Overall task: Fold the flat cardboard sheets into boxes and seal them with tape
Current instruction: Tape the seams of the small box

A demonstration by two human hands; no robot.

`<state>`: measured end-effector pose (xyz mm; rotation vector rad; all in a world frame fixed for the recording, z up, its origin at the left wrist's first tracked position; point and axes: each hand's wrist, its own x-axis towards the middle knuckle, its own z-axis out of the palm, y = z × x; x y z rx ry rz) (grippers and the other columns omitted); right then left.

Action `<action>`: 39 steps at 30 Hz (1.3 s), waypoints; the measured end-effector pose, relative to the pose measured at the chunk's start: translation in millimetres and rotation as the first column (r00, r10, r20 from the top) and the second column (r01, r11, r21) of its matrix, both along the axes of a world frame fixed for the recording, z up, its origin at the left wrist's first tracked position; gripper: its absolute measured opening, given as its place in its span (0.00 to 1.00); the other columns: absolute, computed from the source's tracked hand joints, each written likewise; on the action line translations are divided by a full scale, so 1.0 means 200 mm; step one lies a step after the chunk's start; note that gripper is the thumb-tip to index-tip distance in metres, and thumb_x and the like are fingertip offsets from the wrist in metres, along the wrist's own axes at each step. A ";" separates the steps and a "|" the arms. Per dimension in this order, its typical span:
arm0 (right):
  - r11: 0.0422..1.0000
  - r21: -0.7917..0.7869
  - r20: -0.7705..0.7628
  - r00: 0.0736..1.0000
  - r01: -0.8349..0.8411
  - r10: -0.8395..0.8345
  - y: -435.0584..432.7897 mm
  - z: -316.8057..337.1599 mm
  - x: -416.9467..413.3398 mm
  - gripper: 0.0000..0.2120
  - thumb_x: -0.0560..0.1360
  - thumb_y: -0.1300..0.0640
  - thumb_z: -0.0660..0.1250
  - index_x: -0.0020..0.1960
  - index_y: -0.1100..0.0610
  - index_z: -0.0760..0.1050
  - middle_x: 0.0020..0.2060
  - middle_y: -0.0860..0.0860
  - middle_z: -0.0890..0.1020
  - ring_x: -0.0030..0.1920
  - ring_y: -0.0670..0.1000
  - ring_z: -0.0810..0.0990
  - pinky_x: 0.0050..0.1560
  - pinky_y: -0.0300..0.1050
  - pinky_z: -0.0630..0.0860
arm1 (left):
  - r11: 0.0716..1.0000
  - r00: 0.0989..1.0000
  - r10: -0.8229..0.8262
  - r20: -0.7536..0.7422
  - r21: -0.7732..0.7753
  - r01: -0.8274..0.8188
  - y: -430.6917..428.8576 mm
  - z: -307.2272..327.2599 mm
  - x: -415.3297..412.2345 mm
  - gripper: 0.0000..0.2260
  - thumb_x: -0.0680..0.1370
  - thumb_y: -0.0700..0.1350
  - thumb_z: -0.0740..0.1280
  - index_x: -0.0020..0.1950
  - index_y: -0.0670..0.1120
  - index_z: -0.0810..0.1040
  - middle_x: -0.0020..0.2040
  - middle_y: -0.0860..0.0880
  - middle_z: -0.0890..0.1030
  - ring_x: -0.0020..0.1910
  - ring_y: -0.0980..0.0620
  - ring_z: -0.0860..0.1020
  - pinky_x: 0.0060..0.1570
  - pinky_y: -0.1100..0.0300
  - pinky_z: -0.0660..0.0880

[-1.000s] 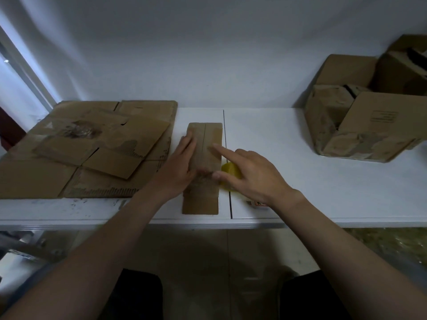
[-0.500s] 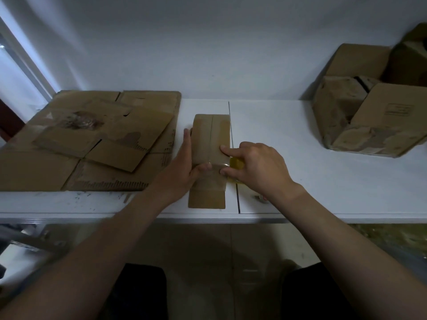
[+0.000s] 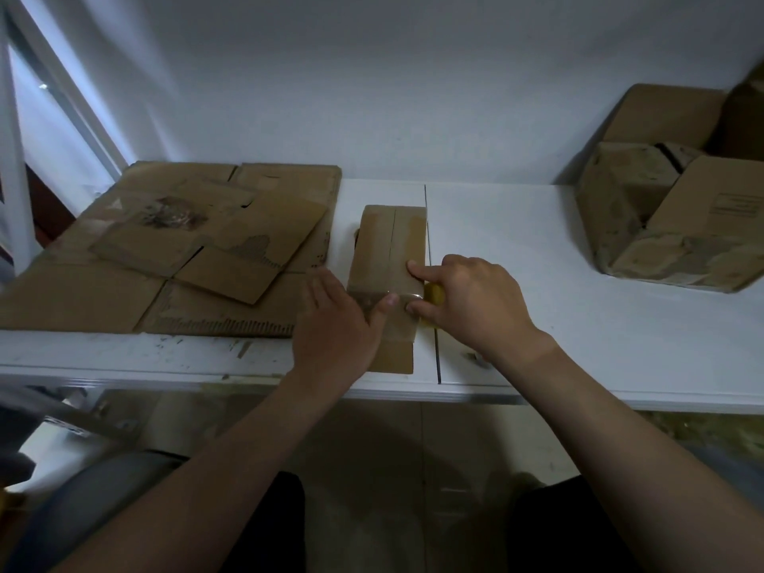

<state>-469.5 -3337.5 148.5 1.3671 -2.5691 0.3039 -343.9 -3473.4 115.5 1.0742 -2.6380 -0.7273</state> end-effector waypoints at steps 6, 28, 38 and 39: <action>0.977 -0.187 0.440 0.881 -0.099 0.173 0.02 0.02 -0.03 0.33 0.70 0.42 0.76 0.73 0.42 0.71 0.49 0.41 0.79 0.49 0.44 0.77 0.50 0.39 0.73 | 0.854 0.915 -0.378 -0.141 -0.436 0.285 0.02 -0.01 -0.04 0.25 0.84 0.59 0.48 0.79 0.53 0.64 0.80 0.49 0.61 0.80 0.46 0.56 0.74 0.38 0.61; 0.990 0.101 0.165 0.983 -0.094 0.077 0.05 -0.05 -0.10 0.23 0.74 0.48 0.74 0.66 0.53 0.77 0.57 0.52 0.80 0.57 0.54 0.77 0.56 0.47 0.76 | 0.999 0.902 0.036 -0.430 -0.018 -0.048 0.07 -0.08 -0.15 0.23 0.69 0.66 0.73 0.62 0.65 0.75 0.77 0.56 0.51 0.76 0.45 0.61 0.63 0.50 0.76; 0.993 0.044 0.176 0.979 -0.108 0.099 0.03 -0.06 -0.04 0.30 0.74 0.44 0.75 0.72 0.51 0.72 0.59 0.52 0.80 0.59 0.54 0.76 0.57 0.45 0.72 | 0.996 0.901 0.085 -0.426 0.036 -0.077 0.03 -0.05 -0.14 0.36 0.64 0.63 0.79 0.66 0.58 0.66 0.68 0.49 0.63 0.60 0.48 0.74 0.41 0.62 0.77; 0.994 -0.013 0.210 0.971 -0.111 0.111 0.03 -0.04 -0.03 0.31 0.73 0.44 0.76 0.72 0.50 0.72 0.59 0.52 0.81 0.59 0.54 0.77 0.56 0.44 0.71 | 0.996 0.890 0.082 -0.448 0.065 -0.059 0.01 -0.02 -0.14 0.38 0.64 0.63 0.79 0.68 0.57 0.65 0.67 0.50 0.66 0.59 0.49 0.74 0.43 0.61 0.77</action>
